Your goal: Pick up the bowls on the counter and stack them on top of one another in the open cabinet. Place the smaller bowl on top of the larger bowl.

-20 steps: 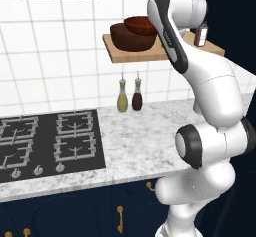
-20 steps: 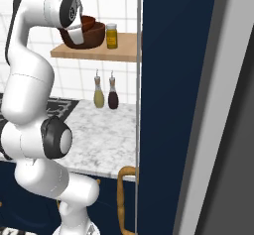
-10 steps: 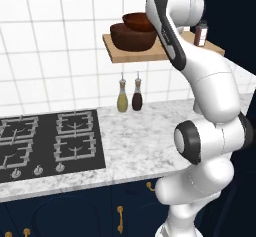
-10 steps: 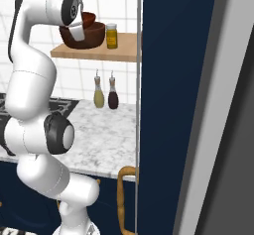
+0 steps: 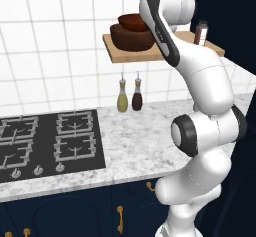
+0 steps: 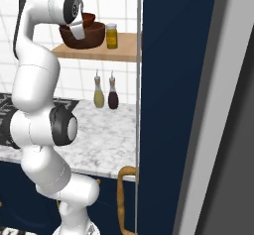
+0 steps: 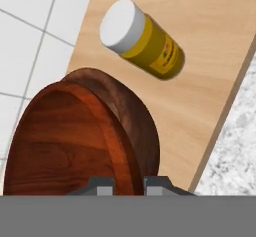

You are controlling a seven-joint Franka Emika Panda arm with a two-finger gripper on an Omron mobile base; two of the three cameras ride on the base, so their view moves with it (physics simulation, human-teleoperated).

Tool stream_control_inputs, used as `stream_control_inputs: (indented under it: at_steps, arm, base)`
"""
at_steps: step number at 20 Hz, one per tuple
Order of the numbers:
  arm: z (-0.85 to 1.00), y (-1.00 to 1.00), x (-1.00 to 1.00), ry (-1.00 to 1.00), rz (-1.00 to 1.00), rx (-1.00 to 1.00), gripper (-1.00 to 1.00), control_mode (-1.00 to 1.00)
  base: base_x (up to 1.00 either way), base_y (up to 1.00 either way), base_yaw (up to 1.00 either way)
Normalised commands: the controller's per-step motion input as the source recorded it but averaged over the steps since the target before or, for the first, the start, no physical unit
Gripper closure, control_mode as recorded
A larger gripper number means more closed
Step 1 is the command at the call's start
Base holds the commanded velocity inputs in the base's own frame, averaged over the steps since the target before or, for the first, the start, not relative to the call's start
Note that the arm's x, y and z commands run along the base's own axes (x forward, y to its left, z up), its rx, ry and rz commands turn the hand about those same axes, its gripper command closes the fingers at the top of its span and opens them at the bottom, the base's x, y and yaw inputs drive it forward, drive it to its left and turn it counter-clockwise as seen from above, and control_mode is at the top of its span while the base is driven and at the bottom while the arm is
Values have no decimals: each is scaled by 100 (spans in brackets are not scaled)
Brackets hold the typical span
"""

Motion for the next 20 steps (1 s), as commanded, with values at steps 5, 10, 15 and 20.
stream_control_inputs:
  at_steps: [5,10,15,20]
  arm:
    - [-6,2,1,5,0,-7,100,-100]
    - [-5,0,4,4,0,-6,100,-100]
    - [0,2,25,0,0,-1,100,-100]
    - [0,6,31,0,0,0,100,-100]
  base:
    - [0,0,0]
    - [0,0,0]
    - [0,0,0]
    - [0,0,0]
